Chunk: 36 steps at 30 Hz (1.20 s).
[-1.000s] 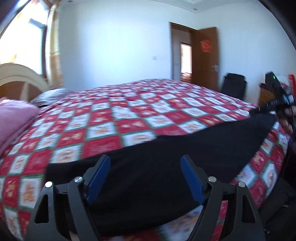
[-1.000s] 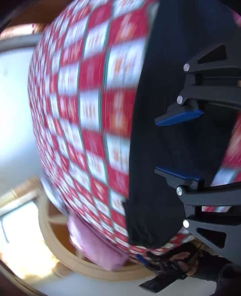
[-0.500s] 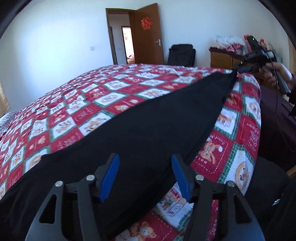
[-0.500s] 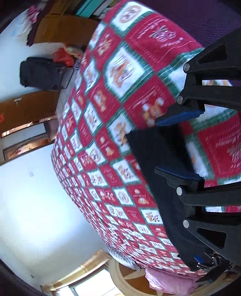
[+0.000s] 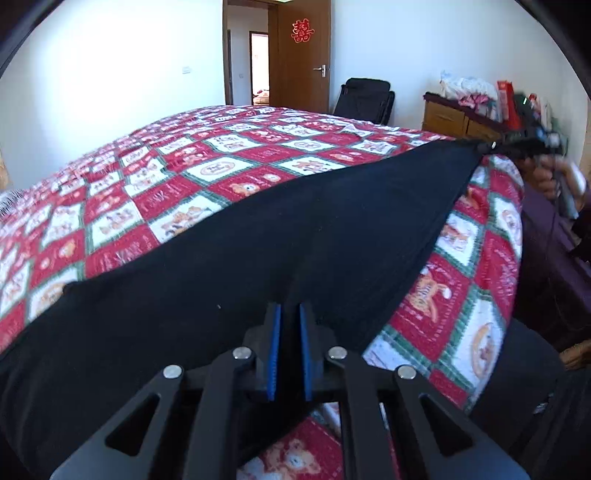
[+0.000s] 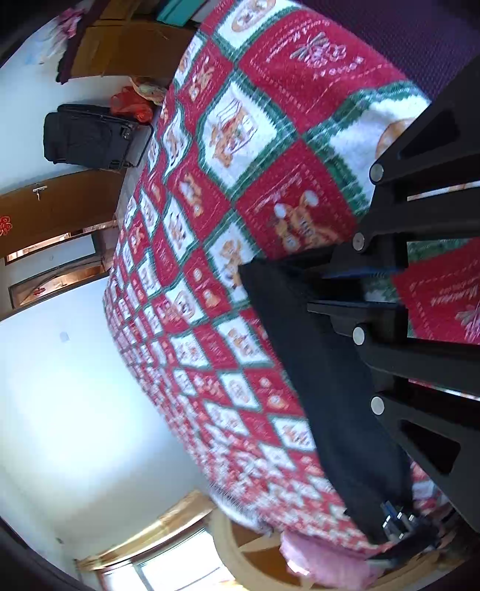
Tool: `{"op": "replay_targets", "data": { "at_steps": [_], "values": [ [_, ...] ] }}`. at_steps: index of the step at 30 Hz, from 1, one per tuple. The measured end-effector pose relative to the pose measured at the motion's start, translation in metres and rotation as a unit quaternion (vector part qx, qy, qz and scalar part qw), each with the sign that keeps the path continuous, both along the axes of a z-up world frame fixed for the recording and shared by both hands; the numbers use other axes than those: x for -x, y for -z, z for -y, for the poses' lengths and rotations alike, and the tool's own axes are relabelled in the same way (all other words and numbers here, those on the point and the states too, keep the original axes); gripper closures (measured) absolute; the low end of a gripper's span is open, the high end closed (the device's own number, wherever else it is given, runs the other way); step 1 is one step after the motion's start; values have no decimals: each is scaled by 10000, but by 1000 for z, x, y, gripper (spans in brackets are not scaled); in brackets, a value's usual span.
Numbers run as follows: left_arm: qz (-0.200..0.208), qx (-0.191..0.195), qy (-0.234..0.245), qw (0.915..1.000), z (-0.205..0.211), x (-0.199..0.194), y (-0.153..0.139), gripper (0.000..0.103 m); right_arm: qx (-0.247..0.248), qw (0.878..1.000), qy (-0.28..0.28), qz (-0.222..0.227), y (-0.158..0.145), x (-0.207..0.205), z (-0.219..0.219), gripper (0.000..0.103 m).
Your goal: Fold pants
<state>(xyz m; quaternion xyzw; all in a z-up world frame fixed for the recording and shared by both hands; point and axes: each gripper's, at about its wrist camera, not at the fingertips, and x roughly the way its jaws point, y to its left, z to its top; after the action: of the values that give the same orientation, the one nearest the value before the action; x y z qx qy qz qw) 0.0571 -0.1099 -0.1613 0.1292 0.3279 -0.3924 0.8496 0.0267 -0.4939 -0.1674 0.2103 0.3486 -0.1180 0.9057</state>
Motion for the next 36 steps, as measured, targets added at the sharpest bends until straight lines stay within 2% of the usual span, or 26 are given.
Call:
{"op": "replay_targets", "data": {
  "at_steps": [4, 5, 6, 7, 8, 10, 12, 14, 16, 19, 20, 21, 22, 24, 28, 30, 32, 34, 35, 36],
  "values": [
    [-103, 166, -5, 9998, -6, 0, -1, 89, 42, 9997, -150, -173, 11, 3, 5, 92],
    [-95, 191, -12, 9998, -6, 1, -2, 88, 55, 9999, -54, -149, 7, 6, 8, 85],
    [-44, 231, -27, 9997, -8, 2, -5, 88, 133, 9997, 107, -156, 3, 7, 11, 60],
    [8, 272, -17, 9996, -10, 4, -9, 88, 215, 9994, 237, -99, -2, 8, 14, 48],
    [28, 309, 6, 9995, -11, 5, -11, 88, 248, 9992, 311, 48, -9, 10, 17, 41],
    [157, 387, -5, 9991, -14, 7, -19, 81, 173, 9993, 295, 154, -17, 5, 23, 41],
    [322, 419, -103, 9985, -16, 6, -25, 57, 27, 9995, 257, 189, -24, -12, 33, 41],
    [467, 467, -281, 9974, -18, 1, -27, 47, -102, 9997, 189, 119, -23, -33, 39, 41],
    [410, 517, -339, 9972, -20, -6, -25, 47, -206, 9996, 72, -168, -14, -62, 46, 41],
    [97, 442, -328, 9984, -18, -17, -10, 47, -459, 9975, -99, -537, 6, -90, 51, 42],
    [31, 364, -339, 9988, -17, -18, -3, 47, -703, 9942, -367, -725, 17, -101, 49, 51],
    [-39, 291, -319, 9991, -15, -19, 3, 46, -685, 9937, -437, -773, 20, -103, 45, 70],
    [7, 264, -302, 9992, -15, -16, 8, 46, -524, 9941, -467, -830, 21, -105, 40, 81],
    [71, 266, -265, 9993, -14, -13, 8, 41, -393, 9945, -617, -754, 17, -104, 32, 88],
    [177, 91, -161, 9997, -8, -9, 8, 33, -216, 9988, -376, -217, -3, -93, 37, 92],
    [312, -14, -138, 9994, -5, -6, 10, 30, -39, 9992, -340, -193, -3, -96, 37, 92],
    [347, -26, -155, 9993, -5, -4, 10, 30, 206, 9976, -304, -588, 13, -106, 33, 92],
    [323, 14, -210, 9993, -9, -5, 8, 30, 203, 9961, -342, -793, 19, -111, 34, 91],
    [324, 34, -262, 9991, -11, -4, 6, 30, 241, 9964, -310, -749, 16, -108, 34, 83],
    [325, 61, -347, 9989, -14, -5, 4, 30, 473, 9959, -119, -768, 9, -102, 33, 64]
  ]
}}
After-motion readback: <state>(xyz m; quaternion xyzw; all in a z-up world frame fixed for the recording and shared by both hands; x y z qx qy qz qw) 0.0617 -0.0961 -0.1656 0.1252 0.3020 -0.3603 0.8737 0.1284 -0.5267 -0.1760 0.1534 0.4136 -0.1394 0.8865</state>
